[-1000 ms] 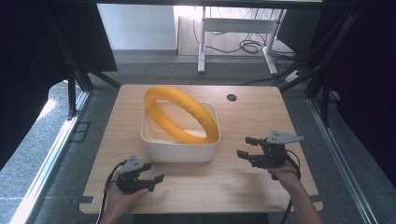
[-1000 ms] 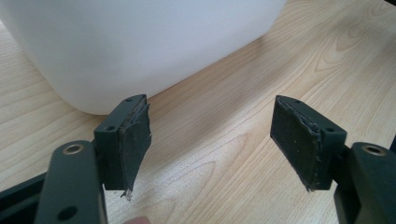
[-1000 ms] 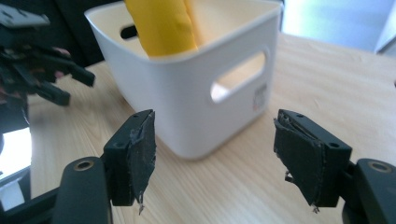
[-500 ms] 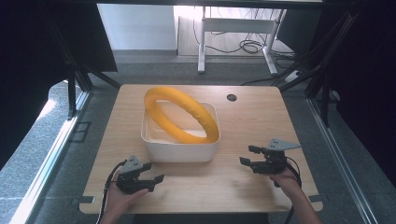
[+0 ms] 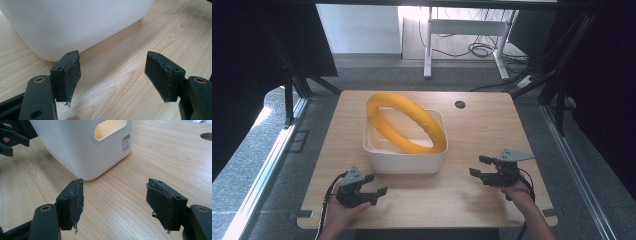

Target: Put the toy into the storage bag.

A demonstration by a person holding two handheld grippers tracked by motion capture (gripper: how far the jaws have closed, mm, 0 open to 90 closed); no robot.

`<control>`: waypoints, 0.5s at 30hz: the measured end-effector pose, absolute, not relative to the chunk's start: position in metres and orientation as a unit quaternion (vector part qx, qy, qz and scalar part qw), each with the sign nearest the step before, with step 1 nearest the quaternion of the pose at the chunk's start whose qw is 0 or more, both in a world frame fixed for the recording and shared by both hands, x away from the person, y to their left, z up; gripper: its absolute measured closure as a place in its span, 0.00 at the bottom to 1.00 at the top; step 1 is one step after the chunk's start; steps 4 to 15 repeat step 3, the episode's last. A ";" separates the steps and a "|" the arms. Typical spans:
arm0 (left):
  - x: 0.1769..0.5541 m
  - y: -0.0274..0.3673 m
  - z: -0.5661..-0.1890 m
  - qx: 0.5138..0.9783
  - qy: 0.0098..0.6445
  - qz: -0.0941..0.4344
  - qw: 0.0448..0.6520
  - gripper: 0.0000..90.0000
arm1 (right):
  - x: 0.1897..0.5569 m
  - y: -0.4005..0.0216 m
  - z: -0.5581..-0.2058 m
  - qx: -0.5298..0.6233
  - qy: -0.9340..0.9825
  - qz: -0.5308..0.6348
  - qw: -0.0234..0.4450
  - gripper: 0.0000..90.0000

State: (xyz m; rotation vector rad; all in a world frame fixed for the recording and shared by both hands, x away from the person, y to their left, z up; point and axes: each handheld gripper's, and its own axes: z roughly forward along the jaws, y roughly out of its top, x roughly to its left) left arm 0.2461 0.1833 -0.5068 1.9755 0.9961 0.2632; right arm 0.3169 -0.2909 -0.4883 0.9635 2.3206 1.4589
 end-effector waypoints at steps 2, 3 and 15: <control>0.246 0.183 -0.507 0.796 0.401 0.106 0.441 0.32 | 0.317 -0.291 -0.489 0.330 0.794 0.497 0.119 0.33; 0.246 0.184 -0.507 0.796 0.402 0.106 0.441 0.32 | 0.318 -0.291 -0.489 0.331 0.794 0.495 0.121 0.33; 0.246 0.184 -0.507 0.796 0.402 0.106 0.441 0.32 | 0.318 -0.291 -0.489 0.331 0.794 0.495 0.121 0.33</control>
